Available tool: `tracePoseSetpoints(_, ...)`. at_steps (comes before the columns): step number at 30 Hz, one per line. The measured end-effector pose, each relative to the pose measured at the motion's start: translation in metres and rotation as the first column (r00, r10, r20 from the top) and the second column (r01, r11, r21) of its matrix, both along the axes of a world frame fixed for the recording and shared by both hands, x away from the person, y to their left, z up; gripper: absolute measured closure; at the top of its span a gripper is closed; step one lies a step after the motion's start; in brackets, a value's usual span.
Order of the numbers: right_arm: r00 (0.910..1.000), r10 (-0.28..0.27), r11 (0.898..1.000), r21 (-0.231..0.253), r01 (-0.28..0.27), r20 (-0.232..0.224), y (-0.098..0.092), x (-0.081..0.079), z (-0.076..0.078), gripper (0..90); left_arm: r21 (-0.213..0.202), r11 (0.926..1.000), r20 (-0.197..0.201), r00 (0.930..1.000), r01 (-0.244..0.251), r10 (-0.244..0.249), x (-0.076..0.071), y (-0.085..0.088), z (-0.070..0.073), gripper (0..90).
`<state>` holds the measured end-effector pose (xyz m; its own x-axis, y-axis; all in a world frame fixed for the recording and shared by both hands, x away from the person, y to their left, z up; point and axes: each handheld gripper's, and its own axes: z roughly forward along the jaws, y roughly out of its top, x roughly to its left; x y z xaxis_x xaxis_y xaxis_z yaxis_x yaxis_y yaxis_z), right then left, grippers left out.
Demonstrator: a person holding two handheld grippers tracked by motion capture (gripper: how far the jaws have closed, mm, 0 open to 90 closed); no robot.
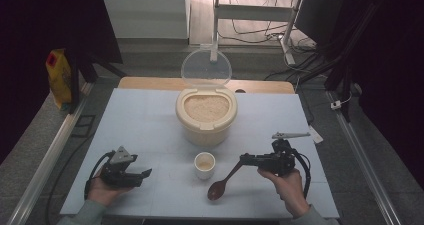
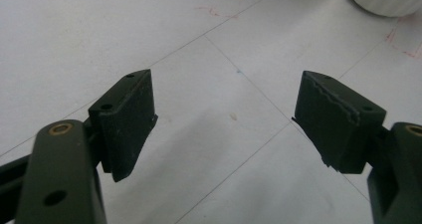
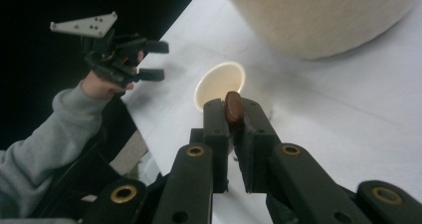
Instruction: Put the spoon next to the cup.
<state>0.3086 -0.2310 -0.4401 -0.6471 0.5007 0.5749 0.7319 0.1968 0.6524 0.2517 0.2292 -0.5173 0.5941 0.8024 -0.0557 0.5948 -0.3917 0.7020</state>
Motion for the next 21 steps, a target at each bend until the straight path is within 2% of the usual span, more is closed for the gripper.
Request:
tracePoseSetpoints(7,1.0,0.006,0.999,-0.034,-0.006,0.004,0.009,0.006,-0.009,83.4,0.0,1.0,0.0,1.0,0.0,0.0,0.0,0.0,0.0,23.7)
tracePoseSetpoints(11,0.9999,0.004,1.0,-0.024,-0.005,-0.013,0.012,0.011,-0.014,82.8,0.0,1.0,0.0,1.0,0.0,0.0,0.0,0.0,0.0,23.6)
tracePoseSetpoints(18,0.9996,-0.029,0.998,-0.063,0.029,0.003,0.014,0.02,-0.022,78.1,0.001,1.0,0.001,1.0,0.002,-0.002,0.0,0.0,0.0,23.7)
tracePoseSetpoints(21,0.9989,-0.047,0.997,-0.064,0.047,0.002,0.015,0.025,-0.028,76.3,0.002,1.0,0.0,1.0,0.002,-0.002,0.0,0.0,0.0,23.6)
